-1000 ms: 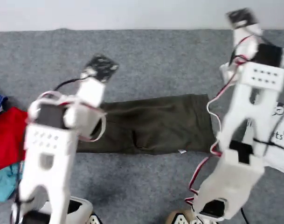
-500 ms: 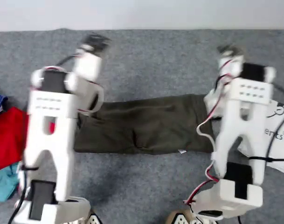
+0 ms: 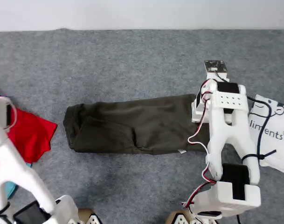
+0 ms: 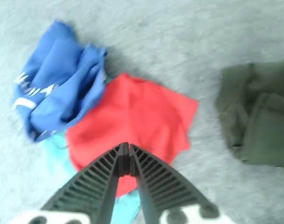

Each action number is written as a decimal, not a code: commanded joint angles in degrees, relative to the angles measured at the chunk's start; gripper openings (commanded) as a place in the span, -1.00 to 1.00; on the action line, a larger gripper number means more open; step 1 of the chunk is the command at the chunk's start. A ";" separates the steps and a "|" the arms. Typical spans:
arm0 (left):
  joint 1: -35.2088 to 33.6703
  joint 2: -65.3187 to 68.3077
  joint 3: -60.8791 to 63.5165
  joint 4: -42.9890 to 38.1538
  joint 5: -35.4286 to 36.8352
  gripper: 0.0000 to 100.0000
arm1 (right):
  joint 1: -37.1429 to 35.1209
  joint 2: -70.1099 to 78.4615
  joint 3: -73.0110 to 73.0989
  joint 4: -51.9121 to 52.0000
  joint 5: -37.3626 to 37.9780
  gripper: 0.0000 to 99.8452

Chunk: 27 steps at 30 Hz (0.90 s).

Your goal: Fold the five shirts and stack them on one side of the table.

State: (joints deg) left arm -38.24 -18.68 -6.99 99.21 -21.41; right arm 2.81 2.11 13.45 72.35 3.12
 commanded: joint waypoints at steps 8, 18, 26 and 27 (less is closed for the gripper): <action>-7.56 -2.02 -0.04 1.41 -1.67 -0.98 | -1.63 11.56 -4.84 -6.64 -0.97 -0.33; -7.56 -2.02 -0.04 1.41 -1.67 -0.99 | -3.30 25.27 -13.54 -5.76 -1.14 -0.37; -7.56 -1.49 -0.04 1.41 -1.67 -0.99 | -3.38 30.99 -24.70 5.05 -0.79 -1.00; -7.56 -1.49 -0.04 1.41 -1.67 -0.99 | -3.38 31.16 -25.67 6.29 -0.70 -0.95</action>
State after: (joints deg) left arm -45.63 -18.68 -6.81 99.21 -22.64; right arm 0.44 32.44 -8.44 76.04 2.42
